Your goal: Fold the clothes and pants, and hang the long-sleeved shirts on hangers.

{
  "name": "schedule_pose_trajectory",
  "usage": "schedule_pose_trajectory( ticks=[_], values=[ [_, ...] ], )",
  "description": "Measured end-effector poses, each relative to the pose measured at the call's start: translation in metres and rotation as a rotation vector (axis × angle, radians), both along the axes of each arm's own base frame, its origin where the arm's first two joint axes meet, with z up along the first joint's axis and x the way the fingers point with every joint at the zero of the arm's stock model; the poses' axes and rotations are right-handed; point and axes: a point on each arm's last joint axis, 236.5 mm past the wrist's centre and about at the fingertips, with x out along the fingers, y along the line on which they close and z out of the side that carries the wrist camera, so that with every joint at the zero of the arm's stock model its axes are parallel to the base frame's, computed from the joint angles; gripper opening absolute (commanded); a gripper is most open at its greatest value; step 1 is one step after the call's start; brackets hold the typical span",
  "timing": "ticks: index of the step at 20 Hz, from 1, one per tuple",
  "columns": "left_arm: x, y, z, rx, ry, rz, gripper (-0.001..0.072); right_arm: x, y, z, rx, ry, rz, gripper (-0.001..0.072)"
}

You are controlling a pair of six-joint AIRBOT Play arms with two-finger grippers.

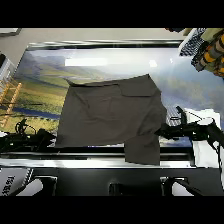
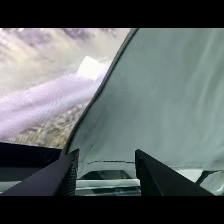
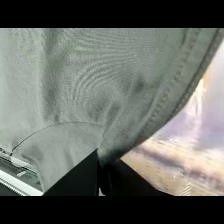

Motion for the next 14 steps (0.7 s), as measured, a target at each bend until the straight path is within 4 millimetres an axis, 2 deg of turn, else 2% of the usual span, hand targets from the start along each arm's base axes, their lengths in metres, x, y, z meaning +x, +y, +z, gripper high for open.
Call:
schedule_pose_trajectory(
  ticks=[7,13,14],
  values=[
    [-0.021,0.005,-0.013,0.023,0.102,-0.014,0.0397,0.0,0.004,0.003,0.024,0.003,-0.002,0.0031],
    [-0.029,-0.011,-0.023,-0.022,0.168,-0.056,0.0393,0.001,0.005,0.005,0.031,0.001,-0.005,0.0032],
    [-0.03,-0.014,-0.025,-0.025,0.176,-0.064,0.0343,0.001,0.006,0.005,0.033,0.001,-0.006,0.0031]
  ],
)
